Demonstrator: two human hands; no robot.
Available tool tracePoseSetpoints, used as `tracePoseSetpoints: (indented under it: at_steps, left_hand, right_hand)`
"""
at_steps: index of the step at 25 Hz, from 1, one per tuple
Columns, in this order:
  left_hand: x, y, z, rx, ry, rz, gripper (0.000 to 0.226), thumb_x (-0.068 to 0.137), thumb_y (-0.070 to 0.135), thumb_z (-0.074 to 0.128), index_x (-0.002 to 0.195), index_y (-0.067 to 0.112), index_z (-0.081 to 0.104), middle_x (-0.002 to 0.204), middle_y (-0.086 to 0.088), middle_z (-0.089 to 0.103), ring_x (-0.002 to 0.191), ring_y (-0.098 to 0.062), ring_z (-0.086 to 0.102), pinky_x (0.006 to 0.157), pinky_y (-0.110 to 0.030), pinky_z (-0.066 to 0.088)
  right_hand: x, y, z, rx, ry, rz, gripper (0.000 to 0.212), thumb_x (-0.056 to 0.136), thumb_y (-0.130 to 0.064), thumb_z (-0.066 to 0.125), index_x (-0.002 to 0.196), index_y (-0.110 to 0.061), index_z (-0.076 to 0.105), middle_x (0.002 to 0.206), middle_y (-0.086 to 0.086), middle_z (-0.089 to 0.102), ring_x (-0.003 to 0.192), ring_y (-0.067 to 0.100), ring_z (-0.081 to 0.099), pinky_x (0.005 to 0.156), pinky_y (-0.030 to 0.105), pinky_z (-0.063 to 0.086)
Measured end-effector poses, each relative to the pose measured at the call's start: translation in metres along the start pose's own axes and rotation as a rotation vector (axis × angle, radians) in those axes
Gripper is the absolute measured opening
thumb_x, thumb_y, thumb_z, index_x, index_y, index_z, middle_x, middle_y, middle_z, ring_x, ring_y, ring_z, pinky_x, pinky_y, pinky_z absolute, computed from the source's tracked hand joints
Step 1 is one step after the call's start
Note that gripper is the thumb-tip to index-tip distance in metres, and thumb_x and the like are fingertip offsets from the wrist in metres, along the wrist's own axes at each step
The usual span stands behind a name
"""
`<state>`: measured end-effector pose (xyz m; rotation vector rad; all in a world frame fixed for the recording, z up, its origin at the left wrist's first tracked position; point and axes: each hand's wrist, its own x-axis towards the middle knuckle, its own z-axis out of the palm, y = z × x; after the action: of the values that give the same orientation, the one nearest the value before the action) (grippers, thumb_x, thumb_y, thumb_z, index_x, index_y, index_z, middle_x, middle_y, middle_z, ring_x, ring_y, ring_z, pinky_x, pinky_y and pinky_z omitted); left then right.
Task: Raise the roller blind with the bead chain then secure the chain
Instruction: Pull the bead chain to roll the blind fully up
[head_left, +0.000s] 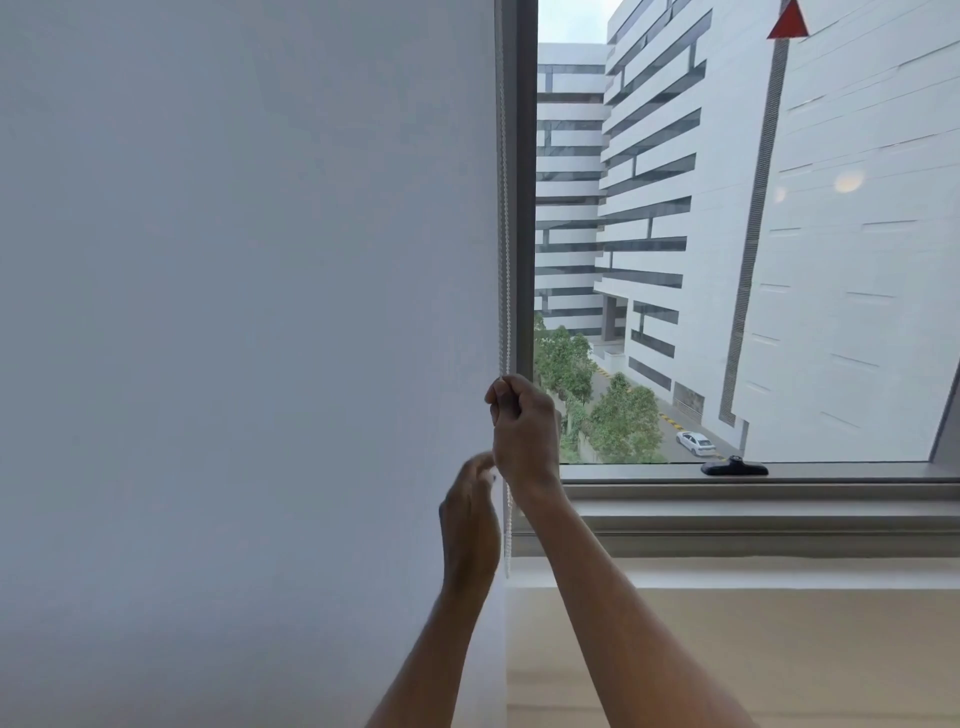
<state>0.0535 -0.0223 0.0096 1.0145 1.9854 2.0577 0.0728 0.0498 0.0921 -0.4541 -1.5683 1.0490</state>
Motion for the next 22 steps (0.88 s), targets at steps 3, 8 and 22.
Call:
tracePoseSetpoints:
  at_steps: [3,8,22]
  left_hand:
    - [0.037,0.047,-0.004,-0.176,0.075,0.057,0.041,0.11,0.034,0.039,0.128,0.02,0.072,0.128,-0.001,0.077,0.118,-0.015,0.072,0.106,-0.037,0.056]
    - [0.104,0.151,-0.008,-0.362,-0.14,0.237,0.043,0.117,0.029,0.031,0.132,0.007,0.064,0.117,-0.01,0.078,0.086,-0.018,0.073,0.075,-0.031,0.058]
    - [0.125,0.159,0.012,-0.431,-0.017,0.221,0.038,0.108,0.003,0.043,0.078,0.017,0.062,0.067,0.006,0.047,0.062,-0.009,0.034,0.06,-0.027,0.028]
  right_hand:
    - [-0.011,0.009,-0.004,-0.05,-0.014,0.009,0.035,0.102,-0.008,0.054,0.07,-0.021,0.062,0.06,-0.01,0.058,0.054,0.002,0.05,0.056,0.022,0.042]
    - [-0.029,0.034,-0.003,-0.003,-0.034,0.072,0.045,0.101,-0.004,0.052,0.063,-0.029,0.053,0.063,-0.005,0.051,0.06,0.012,0.042,0.059,0.033,0.037]
    - [-0.092,0.071,-0.013,-0.027,-0.055,0.18,0.031,0.103,0.002,0.049,0.077,-0.009,0.063,0.059,-0.007,0.044,0.052,0.006,0.034,0.051,0.021,0.027]
